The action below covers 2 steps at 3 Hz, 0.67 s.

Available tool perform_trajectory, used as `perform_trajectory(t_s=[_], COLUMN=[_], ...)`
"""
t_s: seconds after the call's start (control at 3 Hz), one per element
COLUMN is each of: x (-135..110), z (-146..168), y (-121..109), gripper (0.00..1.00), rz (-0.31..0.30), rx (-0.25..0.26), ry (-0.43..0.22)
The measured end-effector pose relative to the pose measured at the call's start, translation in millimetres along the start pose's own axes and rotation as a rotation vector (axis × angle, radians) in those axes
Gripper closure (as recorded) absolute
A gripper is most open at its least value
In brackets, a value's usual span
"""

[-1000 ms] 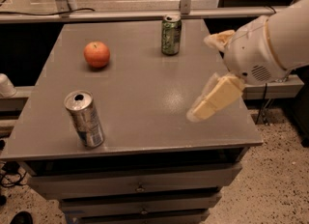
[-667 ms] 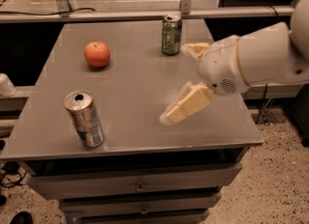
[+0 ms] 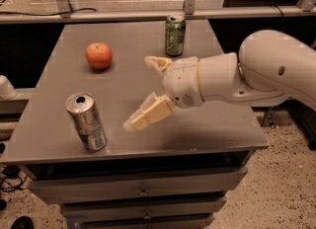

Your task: Pick redbull can

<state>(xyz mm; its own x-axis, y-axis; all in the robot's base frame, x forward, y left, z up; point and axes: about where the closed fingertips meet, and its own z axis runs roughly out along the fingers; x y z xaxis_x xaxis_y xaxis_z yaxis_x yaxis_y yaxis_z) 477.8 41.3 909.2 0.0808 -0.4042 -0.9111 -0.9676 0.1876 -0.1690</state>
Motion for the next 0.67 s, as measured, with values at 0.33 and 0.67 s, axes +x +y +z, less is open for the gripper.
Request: perform_trajectory(t_s=[0.33, 0.67], x=[-1, -6], z=[33, 61], y=[9, 22], gripper=[0.0, 0.0], rz=[0.013, 0.02], rx=[-0.058, -0.132], ry=[-0.085, -0.142])
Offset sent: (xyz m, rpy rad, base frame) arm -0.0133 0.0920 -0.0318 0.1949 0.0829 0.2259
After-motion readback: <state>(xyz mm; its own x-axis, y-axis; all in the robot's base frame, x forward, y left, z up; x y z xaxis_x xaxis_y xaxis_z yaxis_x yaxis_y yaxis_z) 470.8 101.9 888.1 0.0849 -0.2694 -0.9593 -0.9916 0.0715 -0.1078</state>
